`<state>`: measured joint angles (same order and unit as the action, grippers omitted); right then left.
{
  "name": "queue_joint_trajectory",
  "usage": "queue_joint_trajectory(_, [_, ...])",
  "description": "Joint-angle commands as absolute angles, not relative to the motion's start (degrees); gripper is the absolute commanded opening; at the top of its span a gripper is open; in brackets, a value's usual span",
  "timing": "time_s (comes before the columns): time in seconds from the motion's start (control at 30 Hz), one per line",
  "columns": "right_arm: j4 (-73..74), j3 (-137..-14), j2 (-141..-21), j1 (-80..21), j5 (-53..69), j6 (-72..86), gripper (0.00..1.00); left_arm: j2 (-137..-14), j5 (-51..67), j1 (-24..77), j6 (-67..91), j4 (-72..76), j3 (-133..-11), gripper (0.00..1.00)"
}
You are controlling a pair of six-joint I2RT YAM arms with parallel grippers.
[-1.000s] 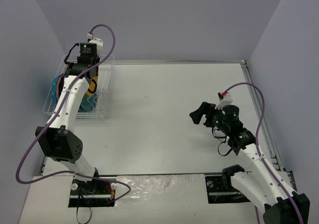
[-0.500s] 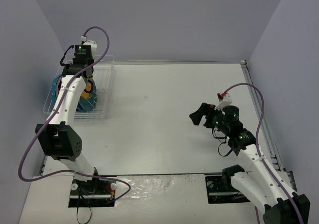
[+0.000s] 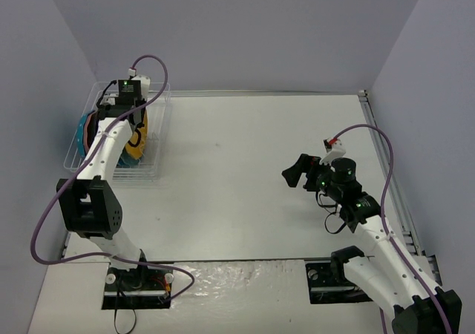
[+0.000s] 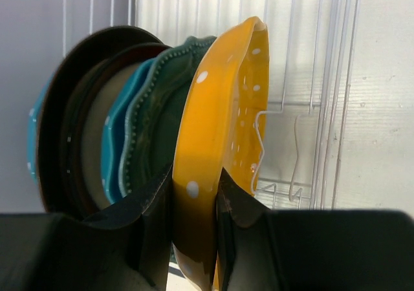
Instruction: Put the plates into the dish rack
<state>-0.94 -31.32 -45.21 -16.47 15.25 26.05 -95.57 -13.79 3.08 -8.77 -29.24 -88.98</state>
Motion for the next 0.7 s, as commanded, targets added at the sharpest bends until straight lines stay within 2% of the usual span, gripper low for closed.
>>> queue_joint_trajectory(0.0, [-3.1, -31.4, -44.3, -16.0, 15.5, 25.7, 1.0, -93.3, -15.1, 2.1, -7.6, -21.5, -89.7, 0.0])
queue_joint_trajectory(0.13, [-3.1, -31.7, -44.2, -16.0, 15.4, 25.5, 1.0, -92.9, -14.4, 2.1, -6.9, -18.8, -86.4, 0.0])
queue_joint_trajectory(0.17, [-3.0, -31.8, -44.2, -16.0, 15.4, 25.5, 1.0, -92.8, -14.6, 2.1, -6.8, -18.0, -85.8, 0.04])
queue_joint_trajectory(0.23, [-2.9, -32.2, -44.3, -16.0, 15.5, 25.4, 1.0, -92.5, -15.4, 2.1, -6.7, -17.1, -84.7, 0.22])
queue_joint_trajectory(0.43, [-2.3, -33.6, -44.0, -16.0, 15.1, 25.1, 1.0, -91.6, -15.9, 2.0, -6.7, -16.6, -84.1, 0.61])
queue_joint_trajectory(0.53, [-2.1, -34.5, -44.0, -16.0, 15.5, 25.0, 1.0, -90.3, -15.0, 2.0, -6.1, -17.0, -84.5, 0.72])
queue_joint_trajectory(0.67, [-1.3, -36.1, -43.8, -16.0, 15.5, 24.3, 1.0, -87.7, -12.7, 2.1, -5.1, -18.8, -86.3, 0.82])
